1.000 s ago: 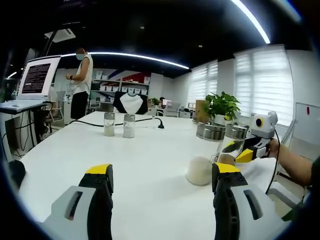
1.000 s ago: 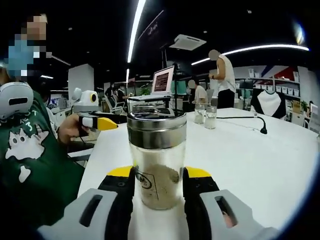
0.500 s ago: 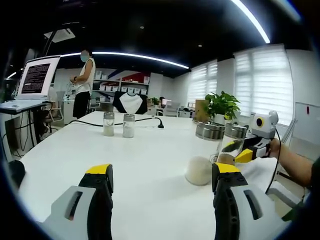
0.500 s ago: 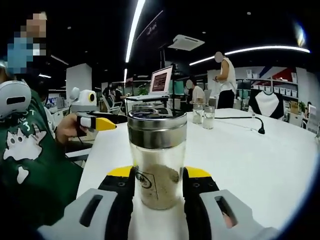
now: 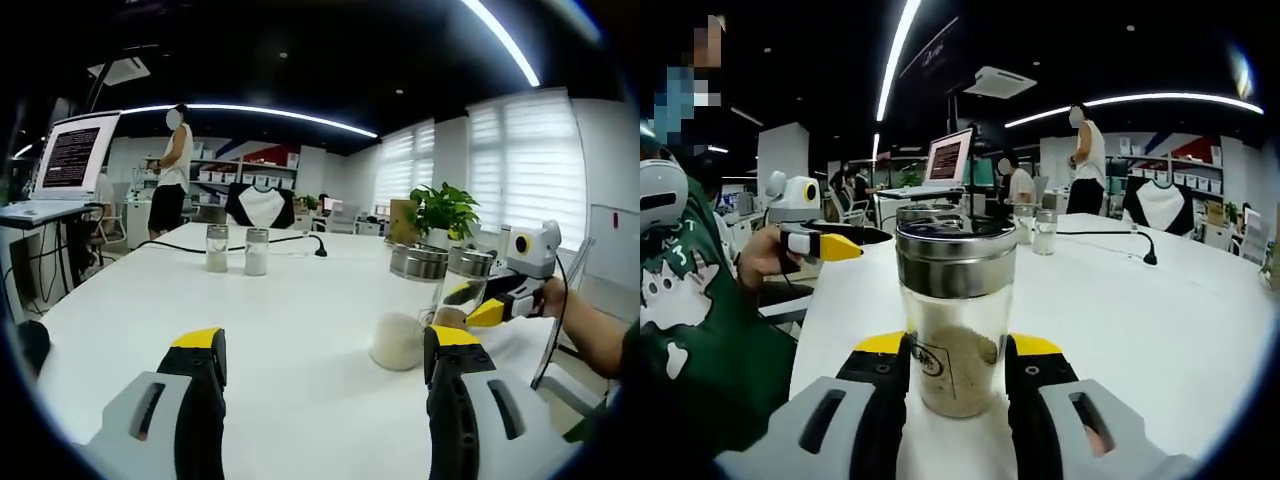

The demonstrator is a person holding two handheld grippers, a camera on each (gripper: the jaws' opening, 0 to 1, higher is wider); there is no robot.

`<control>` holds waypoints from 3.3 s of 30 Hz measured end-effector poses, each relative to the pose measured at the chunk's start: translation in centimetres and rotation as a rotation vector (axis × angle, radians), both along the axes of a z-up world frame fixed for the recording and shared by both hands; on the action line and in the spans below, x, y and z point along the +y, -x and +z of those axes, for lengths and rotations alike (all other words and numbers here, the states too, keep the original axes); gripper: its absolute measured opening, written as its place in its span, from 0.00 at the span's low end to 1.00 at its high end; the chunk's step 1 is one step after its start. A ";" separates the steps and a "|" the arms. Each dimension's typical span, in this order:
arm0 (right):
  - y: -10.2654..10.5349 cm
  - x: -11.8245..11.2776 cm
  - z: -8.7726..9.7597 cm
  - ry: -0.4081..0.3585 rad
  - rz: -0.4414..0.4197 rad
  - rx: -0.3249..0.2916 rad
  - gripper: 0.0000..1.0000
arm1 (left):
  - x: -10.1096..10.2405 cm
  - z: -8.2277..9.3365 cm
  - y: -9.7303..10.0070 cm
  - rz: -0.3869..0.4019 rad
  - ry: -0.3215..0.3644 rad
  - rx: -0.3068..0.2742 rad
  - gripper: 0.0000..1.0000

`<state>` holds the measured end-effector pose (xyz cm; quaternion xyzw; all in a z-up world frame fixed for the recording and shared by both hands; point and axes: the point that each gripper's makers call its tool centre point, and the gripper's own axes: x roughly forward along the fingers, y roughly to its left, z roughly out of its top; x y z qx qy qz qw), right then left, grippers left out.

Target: Rotate the seasoning bottle until the label or dispensing opening points toward the visible target arrow and the bottle remains upright within the marked orientation range

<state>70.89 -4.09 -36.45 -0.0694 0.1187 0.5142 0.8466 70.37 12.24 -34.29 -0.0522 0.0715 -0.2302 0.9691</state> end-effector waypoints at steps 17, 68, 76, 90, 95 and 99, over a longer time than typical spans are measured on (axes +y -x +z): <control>-0.3 0.0 -0.1 0.026 -0.127 -0.029 0.36 | 0.0 0.1 0.1 -0.001 0.000 0.000 0.86; -1.4 -0.3 -0.3 0.076 -0.443 -0.036 0.36 | -0.1 -0.1 0.1 -0.006 0.000 0.004 0.85; -1.4 -0.3 -0.3 0.079 -0.457 -0.036 0.37 | 0.0 0.0 0.0 -0.002 0.001 0.003 0.85; 0.1 -1.4 0.8 0.054 -0.506 -0.045 0.39 | 0.1 0.0 0.0 -0.002 0.000 0.001 0.85; 0.8 -2.2 0.9 0.045 -0.540 -0.044 0.41 | -0.1 0.0 0.1 -0.004 -0.001 0.003 0.85; 1.3 -2.7 1.2 0.029 -0.557 -0.056 0.43 | -0.3 0.0 0.2 -0.011 -0.002 0.000 0.85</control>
